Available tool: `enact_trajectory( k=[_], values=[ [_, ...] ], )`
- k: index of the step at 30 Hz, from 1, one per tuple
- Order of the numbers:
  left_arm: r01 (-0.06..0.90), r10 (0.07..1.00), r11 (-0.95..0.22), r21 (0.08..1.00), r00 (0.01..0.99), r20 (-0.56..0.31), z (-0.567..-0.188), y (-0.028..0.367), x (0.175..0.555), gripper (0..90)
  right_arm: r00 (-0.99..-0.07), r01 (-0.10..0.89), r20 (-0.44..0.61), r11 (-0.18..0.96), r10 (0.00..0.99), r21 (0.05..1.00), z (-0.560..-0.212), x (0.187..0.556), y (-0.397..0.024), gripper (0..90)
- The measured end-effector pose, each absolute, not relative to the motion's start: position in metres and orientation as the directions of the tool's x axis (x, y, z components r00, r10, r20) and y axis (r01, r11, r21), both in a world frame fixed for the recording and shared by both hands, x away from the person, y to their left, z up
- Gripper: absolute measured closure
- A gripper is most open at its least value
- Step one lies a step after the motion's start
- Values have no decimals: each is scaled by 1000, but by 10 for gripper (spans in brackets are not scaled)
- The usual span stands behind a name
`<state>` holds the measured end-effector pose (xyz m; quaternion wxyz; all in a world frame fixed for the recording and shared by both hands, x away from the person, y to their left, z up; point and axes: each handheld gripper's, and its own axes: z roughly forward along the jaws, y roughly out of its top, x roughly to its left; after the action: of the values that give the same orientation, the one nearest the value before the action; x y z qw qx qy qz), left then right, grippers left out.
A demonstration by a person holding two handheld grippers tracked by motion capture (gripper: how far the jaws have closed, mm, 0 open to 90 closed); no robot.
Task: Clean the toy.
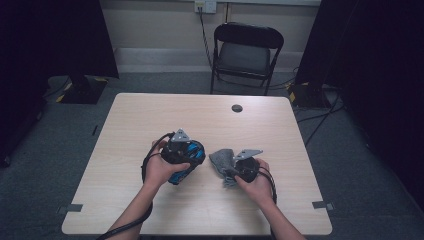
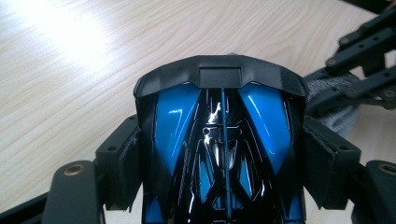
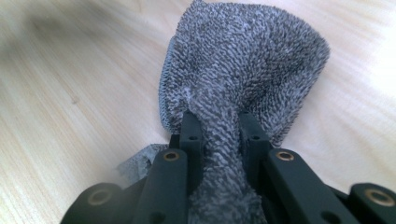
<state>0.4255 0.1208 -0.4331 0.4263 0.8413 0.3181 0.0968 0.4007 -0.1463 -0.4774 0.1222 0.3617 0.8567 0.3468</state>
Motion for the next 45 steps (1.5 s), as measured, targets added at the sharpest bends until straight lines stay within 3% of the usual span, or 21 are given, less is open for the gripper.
enact_trajectory(
  k=[9,15,25,45],
  values=[
    [439,592,-434,787,797,-118,-435,119,416,256,-710,502,72,431,700,750,-430,425,-154,765],
    [416,567,-448,791,816,-108,-431,115,413,256,-791,436,56,498,609,749,-404,436,-132,764],
    [422,572,-454,785,813,-107,-434,122,414,255,-858,392,74,554,508,735,-408,433,-105,764],
    [436,618,-448,780,782,-83,-435,134,419,255,-889,357,93,550,448,755,-412,417,-109,764]
  ],
)
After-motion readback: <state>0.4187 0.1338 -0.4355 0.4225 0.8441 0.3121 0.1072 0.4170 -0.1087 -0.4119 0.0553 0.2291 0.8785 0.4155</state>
